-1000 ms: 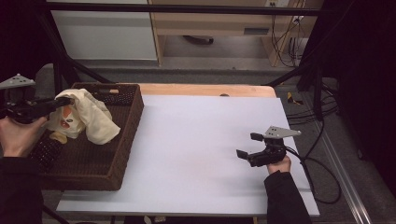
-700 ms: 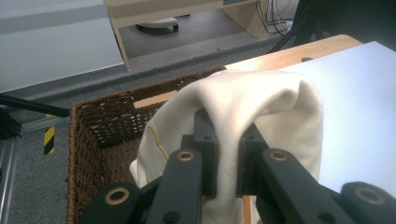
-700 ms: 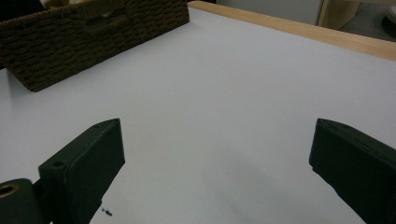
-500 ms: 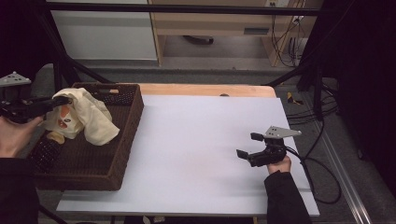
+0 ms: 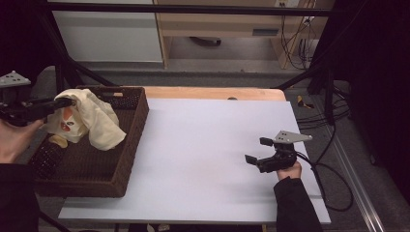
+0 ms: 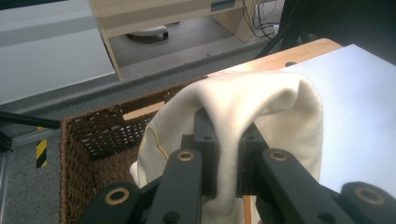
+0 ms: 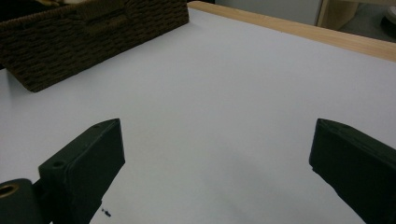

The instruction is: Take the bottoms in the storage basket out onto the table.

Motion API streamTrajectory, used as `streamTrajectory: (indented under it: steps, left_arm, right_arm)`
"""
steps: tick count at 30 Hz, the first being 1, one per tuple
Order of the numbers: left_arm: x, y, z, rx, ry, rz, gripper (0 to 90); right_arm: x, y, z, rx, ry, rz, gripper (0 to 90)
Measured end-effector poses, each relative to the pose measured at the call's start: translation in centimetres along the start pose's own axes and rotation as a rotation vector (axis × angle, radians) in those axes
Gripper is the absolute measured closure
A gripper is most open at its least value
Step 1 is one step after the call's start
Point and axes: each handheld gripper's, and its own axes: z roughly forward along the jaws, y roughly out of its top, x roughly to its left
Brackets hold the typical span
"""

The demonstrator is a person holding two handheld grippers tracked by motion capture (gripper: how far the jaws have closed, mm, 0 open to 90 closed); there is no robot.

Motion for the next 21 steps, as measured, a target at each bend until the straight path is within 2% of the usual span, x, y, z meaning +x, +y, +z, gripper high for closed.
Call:
streamTrajectory:
  steps: [21]
  left_arm:
    - [-1.4,1.7,-1.4,-0.018,-0.046,0.031,82.3]
  right_arm:
    - [0.1,0.1,-0.1,-0.002,-0.002,-0.004,4.0]
